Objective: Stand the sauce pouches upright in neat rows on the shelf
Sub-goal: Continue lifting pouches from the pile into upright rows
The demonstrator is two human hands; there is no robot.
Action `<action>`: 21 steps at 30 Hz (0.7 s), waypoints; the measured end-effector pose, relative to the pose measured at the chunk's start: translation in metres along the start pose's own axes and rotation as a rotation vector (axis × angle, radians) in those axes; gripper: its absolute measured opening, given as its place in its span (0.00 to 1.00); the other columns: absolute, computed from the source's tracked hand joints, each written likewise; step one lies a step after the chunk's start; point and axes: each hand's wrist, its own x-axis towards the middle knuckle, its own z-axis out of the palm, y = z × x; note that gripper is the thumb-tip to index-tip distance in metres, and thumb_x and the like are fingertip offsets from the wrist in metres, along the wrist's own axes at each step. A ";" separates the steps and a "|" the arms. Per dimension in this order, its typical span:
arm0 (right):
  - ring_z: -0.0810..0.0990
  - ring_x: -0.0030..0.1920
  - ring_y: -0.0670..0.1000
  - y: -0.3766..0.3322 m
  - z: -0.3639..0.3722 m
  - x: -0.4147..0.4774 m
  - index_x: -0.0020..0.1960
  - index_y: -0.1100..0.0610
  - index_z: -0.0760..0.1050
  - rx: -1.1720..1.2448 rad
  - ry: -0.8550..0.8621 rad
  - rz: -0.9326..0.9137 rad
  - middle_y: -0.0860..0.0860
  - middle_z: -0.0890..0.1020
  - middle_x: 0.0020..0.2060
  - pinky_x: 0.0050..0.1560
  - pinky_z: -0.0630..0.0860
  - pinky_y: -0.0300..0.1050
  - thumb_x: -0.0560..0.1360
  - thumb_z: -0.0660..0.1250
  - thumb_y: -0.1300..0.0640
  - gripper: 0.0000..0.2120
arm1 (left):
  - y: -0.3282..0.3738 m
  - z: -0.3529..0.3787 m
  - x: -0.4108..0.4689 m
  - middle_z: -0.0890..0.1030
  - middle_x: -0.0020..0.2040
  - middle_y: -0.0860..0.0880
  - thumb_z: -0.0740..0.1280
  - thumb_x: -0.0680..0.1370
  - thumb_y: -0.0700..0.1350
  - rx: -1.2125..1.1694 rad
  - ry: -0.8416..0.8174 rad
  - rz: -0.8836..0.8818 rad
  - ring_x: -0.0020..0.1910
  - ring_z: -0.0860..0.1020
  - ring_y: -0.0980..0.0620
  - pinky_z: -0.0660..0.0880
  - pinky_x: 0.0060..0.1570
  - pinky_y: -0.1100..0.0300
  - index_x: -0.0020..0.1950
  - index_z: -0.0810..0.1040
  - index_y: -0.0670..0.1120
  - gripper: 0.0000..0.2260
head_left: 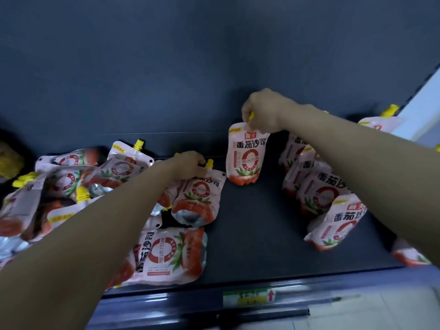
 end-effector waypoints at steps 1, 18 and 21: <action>0.76 0.43 0.54 0.003 0.002 0.000 0.49 0.54 0.81 0.010 0.024 0.022 0.52 0.77 0.44 0.43 0.73 0.43 0.73 0.68 0.59 0.06 | 0.002 0.000 0.003 0.76 0.60 0.46 0.67 0.75 0.50 0.016 -0.012 0.008 0.58 0.75 0.46 0.68 0.53 0.59 0.65 0.73 0.41 0.22; 0.81 0.49 0.60 0.009 0.001 0.015 0.55 0.62 0.78 0.054 0.075 0.121 0.59 0.81 0.52 0.47 0.80 0.49 0.71 0.68 0.65 0.13 | 0.030 -0.033 -0.033 0.77 0.31 0.49 0.70 0.71 0.42 -0.154 0.298 0.041 0.32 0.76 0.51 0.69 0.28 0.61 0.31 0.73 0.46 0.11; 0.80 0.53 0.61 0.009 -0.004 0.011 0.58 0.63 0.78 0.028 0.038 0.107 0.60 0.80 0.56 0.50 0.79 0.49 0.70 0.68 0.68 0.16 | 0.044 -0.042 -0.045 0.75 0.29 0.51 0.72 0.70 0.43 -0.241 0.382 0.052 0.30 0.74 0.52 0.68 0.28 0.62 0.28 0.72 0.46 0.13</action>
